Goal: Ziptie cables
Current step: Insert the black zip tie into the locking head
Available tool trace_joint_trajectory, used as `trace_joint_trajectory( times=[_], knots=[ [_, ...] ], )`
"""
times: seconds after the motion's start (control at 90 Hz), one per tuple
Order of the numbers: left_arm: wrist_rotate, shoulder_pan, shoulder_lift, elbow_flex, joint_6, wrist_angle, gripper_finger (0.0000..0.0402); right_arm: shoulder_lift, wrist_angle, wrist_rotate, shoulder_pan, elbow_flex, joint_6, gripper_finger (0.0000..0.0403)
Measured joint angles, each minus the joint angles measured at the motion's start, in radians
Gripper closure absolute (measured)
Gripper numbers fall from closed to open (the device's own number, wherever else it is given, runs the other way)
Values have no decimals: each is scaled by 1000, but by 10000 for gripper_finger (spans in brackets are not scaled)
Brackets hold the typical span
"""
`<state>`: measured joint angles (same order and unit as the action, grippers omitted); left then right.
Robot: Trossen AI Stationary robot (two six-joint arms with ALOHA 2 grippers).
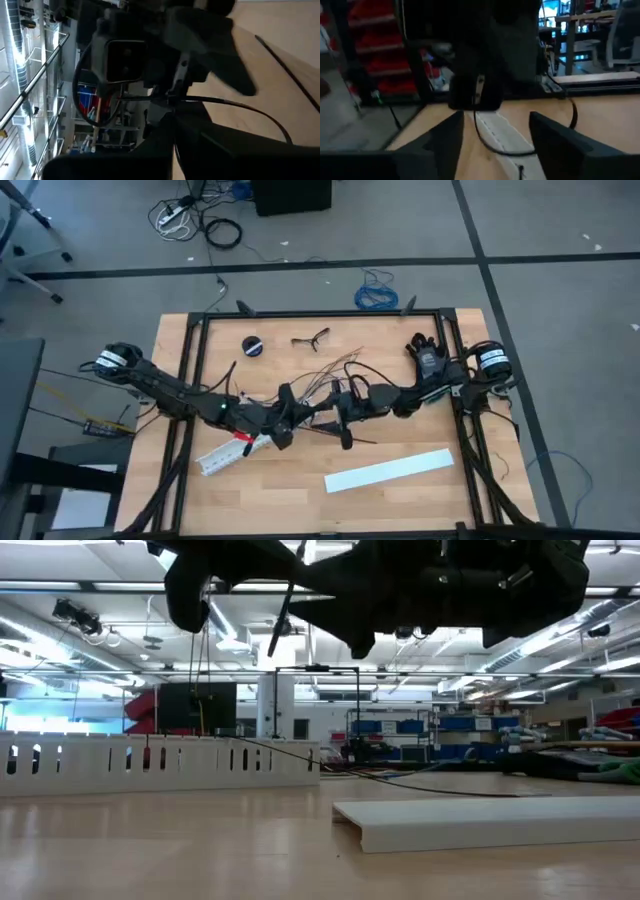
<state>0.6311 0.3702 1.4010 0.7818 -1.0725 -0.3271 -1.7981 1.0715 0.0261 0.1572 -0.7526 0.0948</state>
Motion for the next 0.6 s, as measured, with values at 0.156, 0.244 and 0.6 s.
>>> trace_joint_trajectory(
  times=[0.156,0.244,0.6],
  knots=[
    [26,0,0,0,17,40,401,0,-49,-1,-4,0,-37,133],
    [27,0,0,0,54,62,401,6,-62,-3,-8,0,-44,123],
    [-6,10,0,0,196,146,401,125,-151,-4,-11,0,-54,128]
  ],
)
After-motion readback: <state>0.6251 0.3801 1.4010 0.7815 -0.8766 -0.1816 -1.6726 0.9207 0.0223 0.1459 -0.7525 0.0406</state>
